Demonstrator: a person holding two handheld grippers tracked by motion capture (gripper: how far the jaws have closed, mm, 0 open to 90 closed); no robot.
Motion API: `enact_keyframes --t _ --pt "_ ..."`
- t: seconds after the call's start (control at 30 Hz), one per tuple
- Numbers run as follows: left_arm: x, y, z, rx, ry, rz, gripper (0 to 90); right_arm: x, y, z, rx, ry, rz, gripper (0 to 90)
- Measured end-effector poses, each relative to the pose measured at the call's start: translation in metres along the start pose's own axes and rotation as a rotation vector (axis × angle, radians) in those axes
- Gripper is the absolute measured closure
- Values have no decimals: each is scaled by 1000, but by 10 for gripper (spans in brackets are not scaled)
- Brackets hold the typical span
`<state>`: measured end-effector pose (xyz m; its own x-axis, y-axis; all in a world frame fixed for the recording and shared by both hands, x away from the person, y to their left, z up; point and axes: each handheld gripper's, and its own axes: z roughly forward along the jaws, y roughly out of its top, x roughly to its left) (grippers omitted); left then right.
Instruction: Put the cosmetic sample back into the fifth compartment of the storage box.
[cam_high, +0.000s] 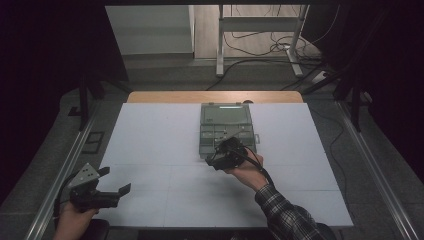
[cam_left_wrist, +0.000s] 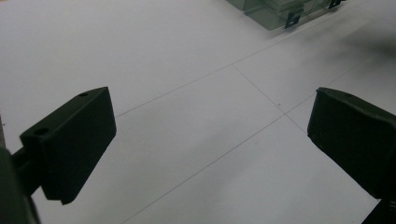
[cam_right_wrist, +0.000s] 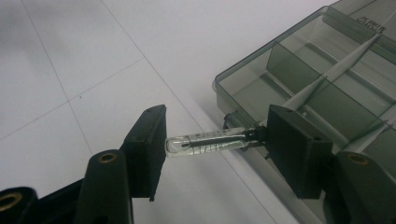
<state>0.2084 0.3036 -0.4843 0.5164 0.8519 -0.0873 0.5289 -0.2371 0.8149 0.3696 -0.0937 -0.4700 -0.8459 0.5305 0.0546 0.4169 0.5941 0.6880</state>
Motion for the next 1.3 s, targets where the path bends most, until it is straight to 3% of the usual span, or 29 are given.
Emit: enact_keyframes --t 1.3 --pt "0 0 0 2 -1 2 19 -26 28 30 -16 -26 41 398"
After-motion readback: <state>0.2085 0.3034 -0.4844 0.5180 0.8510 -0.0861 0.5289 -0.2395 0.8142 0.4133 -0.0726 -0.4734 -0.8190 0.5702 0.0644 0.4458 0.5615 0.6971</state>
